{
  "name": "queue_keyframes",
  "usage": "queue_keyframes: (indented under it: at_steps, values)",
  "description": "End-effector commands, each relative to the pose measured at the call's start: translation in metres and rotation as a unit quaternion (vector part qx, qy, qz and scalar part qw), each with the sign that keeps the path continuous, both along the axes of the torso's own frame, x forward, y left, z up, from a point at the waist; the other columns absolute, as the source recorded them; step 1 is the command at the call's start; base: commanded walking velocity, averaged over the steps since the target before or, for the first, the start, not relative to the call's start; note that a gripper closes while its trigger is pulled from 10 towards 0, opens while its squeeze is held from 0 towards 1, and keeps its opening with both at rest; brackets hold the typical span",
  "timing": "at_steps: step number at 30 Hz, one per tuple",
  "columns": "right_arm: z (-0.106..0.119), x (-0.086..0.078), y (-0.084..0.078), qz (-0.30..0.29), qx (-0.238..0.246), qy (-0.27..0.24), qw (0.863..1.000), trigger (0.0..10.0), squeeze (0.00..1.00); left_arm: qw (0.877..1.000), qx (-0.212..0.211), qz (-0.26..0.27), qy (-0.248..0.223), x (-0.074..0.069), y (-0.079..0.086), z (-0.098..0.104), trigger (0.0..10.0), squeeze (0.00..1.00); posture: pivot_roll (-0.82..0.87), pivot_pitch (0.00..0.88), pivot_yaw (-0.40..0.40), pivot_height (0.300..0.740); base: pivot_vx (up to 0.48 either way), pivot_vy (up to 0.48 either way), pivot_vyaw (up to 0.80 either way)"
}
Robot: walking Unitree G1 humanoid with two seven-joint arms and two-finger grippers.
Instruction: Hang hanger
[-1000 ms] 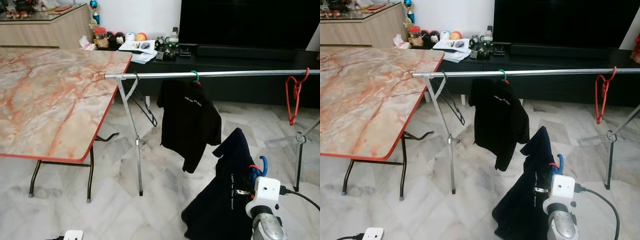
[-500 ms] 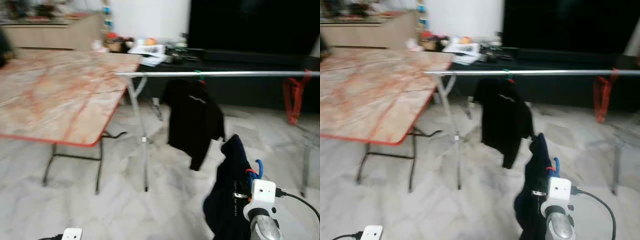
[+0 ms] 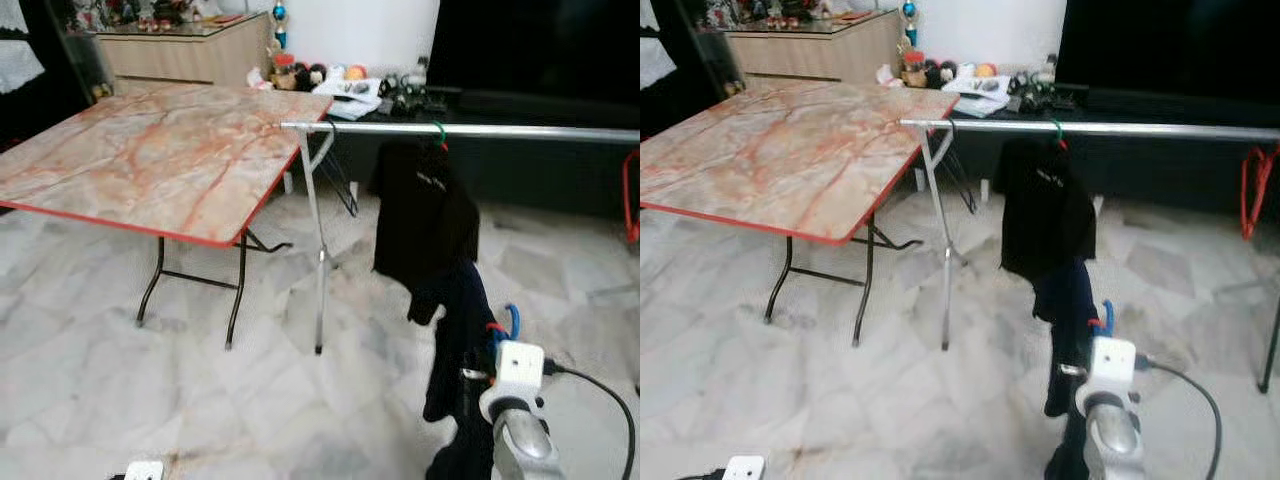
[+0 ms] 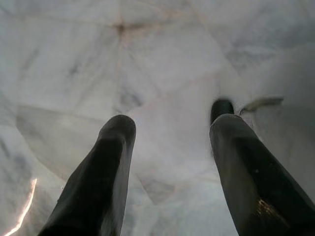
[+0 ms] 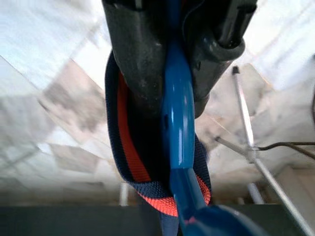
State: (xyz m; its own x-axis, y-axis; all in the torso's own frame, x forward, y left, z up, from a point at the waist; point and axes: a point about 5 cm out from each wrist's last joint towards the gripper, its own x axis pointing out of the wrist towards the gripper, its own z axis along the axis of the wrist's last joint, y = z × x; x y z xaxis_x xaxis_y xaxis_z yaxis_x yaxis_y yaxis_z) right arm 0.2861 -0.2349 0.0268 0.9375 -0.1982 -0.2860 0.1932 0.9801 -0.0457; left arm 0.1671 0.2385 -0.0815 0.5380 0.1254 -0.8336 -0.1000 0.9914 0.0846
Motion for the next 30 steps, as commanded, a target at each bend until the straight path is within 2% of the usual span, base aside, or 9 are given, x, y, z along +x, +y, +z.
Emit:
queue_keyframes:
  at_steps: [1, 7, 20, 24, 27, 28, 30]
  values:
    - [0.003, 0.003, 0.0, -0.004, 0.007, -0.006, 1.0, 10.0, 0.0, 1.0, 0.007, 0.008, -0.008, 0.006, 0.006, 0.004, 10.0, 0.0, 0.12, 0.0, 0.009, 0.74, -0.292, 0.0, -0.8]
    - [0.005, 0.007, 0.001, -0.006, 0.008, -0.008, 1.0, 10.0, 0.0, 1.0, 0.007, 0.011, -0.009, 0.006, 0.005, 0.004, 10.0, 0.0, 0.13, 0.0, 0.006, 0.74, -0.288, 0.0, -0.13]
    - [0.005, 0.012, 0.004, 0.007, 0.003, 0.012, 1.0, 10.0, 0.0, 1.0, 0.012, 0.011, -0.009, 0.007, 0.005, 0.004, 10.0, 0.0, 0.14, 0.0, 0.004, 0.74, 0.0, 0.0, 0.0]
    - [0.005, 0.014, 0.007, 0.021, 0.0, 0.019, 1.0, 10.0, 0.0, 1.0, 0.012, 0.011, -0.011, 0.007, 0.006, 0.005, 10.0, 0.0, 0.14, 0.0, 0.006, 0.74, 0.0, 0.0, 0.0]
    - [0.005, 0.016, 0.012, 0.053, -0.012, 0.03, 0.998, 10.0, 0.0, 1.0, 0.015, 0.009, -0.014, 0.007, 0.007, 0.005, 10.0, 0.0, 0.14, 0.0, 0.009, 0.74, 0.0, 0.0, 0.0]
    - [0.004, 0.017, 0.016, 0.08, -0.03, 0.043, 0.995, 10.0, 0.0, 1.0, 0.019, 0.005, -0.021, 0.008, 0.007, 0.006, 10.0, 0.0, 0.14, 0.0, 0.008, 0.74, 0.0, 0.0, 0.0]
    - [0.003, 0.017, 0.017, 0.089, -0.033, 0.048, 0.994, 10.0, 0.0, 1.0, 0.02, 0.004, -0.023, 0.009, 0.007, 0.006, 10.0, 0.0, 0.14, 0.0, 0.008, 0.74, 0.0, 0.0, 0.0]
